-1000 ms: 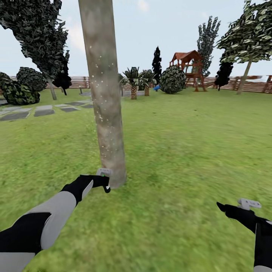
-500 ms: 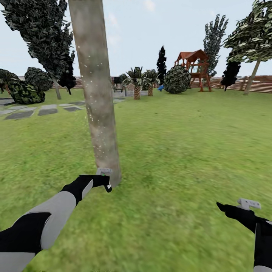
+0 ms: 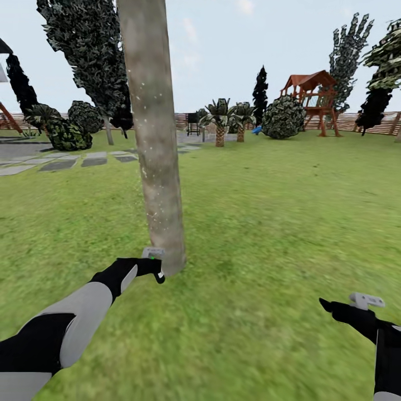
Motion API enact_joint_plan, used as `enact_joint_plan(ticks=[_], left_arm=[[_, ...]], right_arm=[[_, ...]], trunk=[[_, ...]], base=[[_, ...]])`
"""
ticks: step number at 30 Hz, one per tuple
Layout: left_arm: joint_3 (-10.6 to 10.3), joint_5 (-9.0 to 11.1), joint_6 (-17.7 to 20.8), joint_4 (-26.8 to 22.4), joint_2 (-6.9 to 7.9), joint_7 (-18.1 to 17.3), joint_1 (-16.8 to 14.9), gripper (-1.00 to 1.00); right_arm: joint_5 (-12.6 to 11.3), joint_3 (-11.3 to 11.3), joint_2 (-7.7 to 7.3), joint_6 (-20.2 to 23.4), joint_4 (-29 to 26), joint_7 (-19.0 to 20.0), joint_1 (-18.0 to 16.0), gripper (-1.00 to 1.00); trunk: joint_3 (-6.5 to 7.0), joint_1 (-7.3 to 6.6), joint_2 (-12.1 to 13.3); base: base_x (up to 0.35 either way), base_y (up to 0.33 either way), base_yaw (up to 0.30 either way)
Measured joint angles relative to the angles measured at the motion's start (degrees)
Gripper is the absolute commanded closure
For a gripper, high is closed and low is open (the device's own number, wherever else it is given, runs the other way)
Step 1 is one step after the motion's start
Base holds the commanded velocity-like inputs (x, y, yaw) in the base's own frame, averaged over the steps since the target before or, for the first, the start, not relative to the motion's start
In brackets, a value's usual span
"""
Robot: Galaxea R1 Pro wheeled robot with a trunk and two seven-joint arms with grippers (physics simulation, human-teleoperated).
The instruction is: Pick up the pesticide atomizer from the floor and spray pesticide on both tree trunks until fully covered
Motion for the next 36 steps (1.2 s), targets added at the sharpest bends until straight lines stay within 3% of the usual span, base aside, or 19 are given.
enact_joint_plan(ticks=[9,36], left_arm=[[0.0,0.0,0.0,0.0,0.0,0.0,0.0,1.0],[0.0,0.0,0.0,0.0,0.0,0.0,0.0,1.0]], right_arm=[[0.0,0.0,-0.04,0.0,0.0,0.0,0.0,-1.0],[0.1,0.0,0.03,0.0,0.0,-0.1,0.0,-1.0]], trunk=[[0.0,0.0,0.0],[0.0,0.0,0.0]], base=[[0.225,-0.226,0.031],[0.039,-0.294,0.252]])
